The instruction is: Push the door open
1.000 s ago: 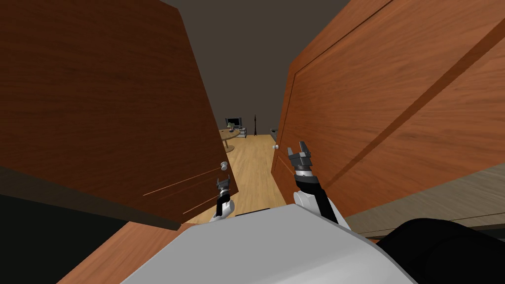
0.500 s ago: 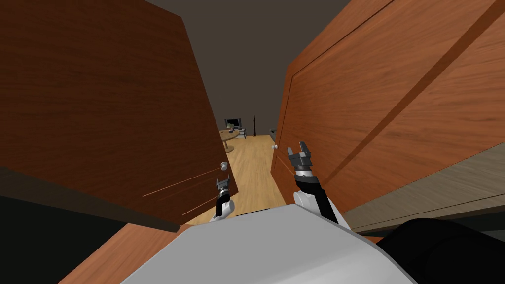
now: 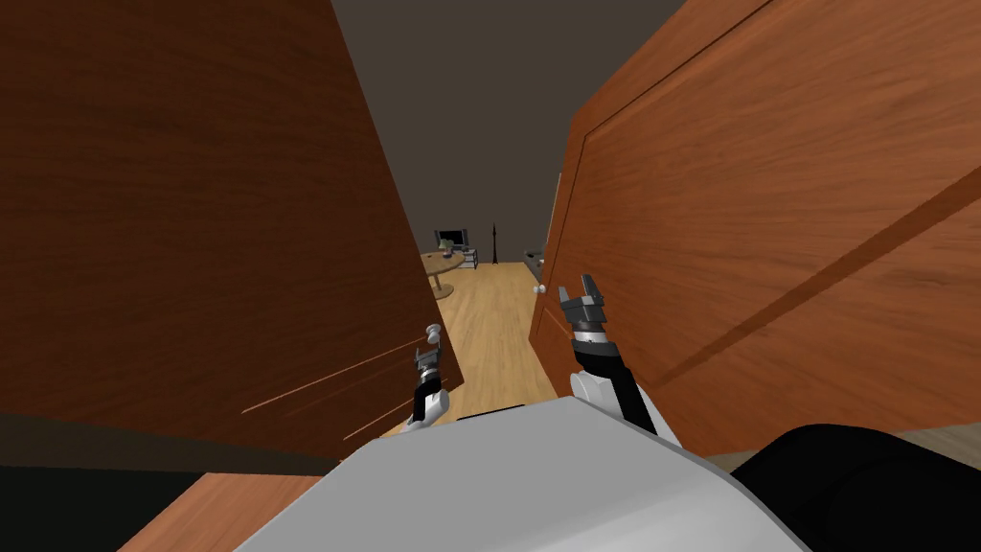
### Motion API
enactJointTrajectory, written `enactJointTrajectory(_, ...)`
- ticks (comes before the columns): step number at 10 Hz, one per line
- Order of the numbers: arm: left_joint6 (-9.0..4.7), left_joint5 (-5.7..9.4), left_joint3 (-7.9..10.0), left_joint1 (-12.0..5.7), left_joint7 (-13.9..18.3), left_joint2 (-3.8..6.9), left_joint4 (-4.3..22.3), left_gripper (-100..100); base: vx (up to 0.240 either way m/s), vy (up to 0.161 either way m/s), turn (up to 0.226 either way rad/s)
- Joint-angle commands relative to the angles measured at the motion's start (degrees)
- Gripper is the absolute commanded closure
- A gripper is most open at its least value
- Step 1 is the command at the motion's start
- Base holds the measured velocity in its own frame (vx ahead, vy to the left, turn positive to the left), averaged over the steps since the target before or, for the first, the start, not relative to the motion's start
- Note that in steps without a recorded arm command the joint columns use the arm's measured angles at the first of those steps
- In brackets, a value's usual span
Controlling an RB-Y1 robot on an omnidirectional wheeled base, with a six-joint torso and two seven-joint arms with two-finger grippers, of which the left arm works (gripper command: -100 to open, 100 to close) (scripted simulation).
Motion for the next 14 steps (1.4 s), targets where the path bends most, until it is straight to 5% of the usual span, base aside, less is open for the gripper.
enactJointTrajectory(1,-0.37,0.08,0.09,-0.22,0.36,-0.42,0.57,-100,0.182,0.062,-0.021)
enactJointTrajectory(3,-0.44,0.19,0.21,-0.23,0.58,-2.3,0.7,-100,0.198,0.067,-0.026)
enactJointTrajectory(4,-0.76,0.14,0.13,-0.38,0.76,-1.71,1.32,-100,0.088,0.019,-0.01)
enactJointTrajectory(5,-0.76,0.14,0.13,-0.38,0.76,-1.71,1.32,100,-0.011,-0.005,-0.017)
enactJointTrajectory(10,-0.76,0.14,0.13,-0.38,0.76,-1.71,1.32,100,-0.015,-0.006,0.0)
enactJointTrajectory(11,-0.71,1.17,1.3,0.43,0.06,-0.77,0.46,100,0.084,-0.002,-0.129)
enactJointTrajectory(14,-0.87,1.95,2.23,0.97,-0.4,-0.17,-0.23,100,0.142,0.01,-0.048)
